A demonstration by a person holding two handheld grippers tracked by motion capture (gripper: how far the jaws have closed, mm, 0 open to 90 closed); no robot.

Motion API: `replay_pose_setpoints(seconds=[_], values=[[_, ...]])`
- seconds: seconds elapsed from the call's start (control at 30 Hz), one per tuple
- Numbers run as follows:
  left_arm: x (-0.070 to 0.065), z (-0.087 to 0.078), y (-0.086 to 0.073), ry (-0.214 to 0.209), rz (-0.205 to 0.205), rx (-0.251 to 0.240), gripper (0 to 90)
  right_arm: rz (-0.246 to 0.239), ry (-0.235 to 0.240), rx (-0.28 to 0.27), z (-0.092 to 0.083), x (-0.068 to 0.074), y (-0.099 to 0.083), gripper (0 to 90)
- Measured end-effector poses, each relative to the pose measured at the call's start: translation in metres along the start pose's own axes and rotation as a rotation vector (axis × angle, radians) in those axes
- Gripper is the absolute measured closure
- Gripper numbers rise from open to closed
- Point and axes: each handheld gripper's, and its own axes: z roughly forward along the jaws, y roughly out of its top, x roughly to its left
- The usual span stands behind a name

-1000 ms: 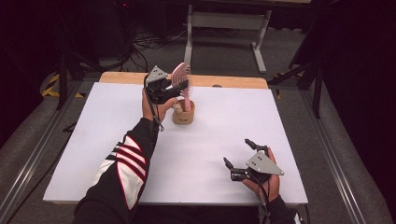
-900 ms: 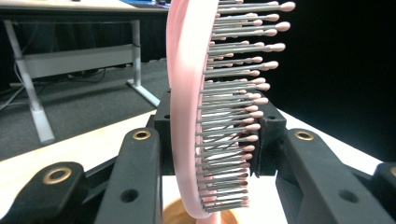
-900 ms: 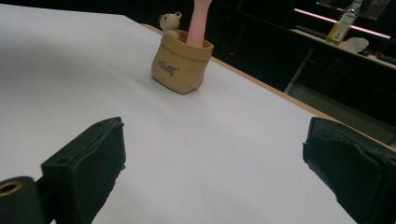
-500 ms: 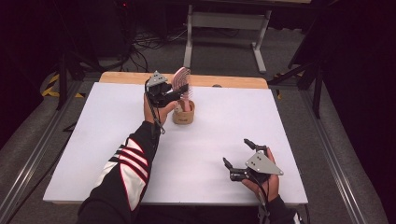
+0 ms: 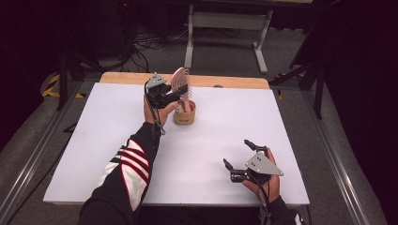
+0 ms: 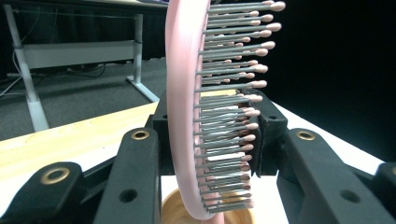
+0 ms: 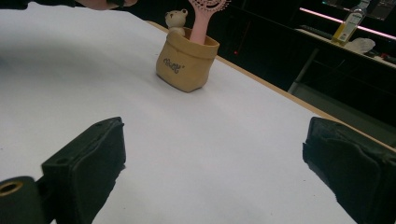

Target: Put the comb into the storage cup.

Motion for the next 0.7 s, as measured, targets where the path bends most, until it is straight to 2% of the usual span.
replay_pose_setpoints(seconds=[0.43,0.6,0.7], values=[[0.008,-0.001,0.001,0.022,0.005,0.015,61.2,-0.003,0.007,0.008,0.002,0.001,-0.001,6.4],[0.014,-0.004,0.000,0.034,-0.019,0.024,59.9,-0.004,0.009,0.010,0.002,0.001,-0.001,6.4],[0.018,-0.005,0.000,0.046,-0.019,0.024,59.1,-0.003,0.009,0.010,0.002,0.001,-0.001,6.4]])
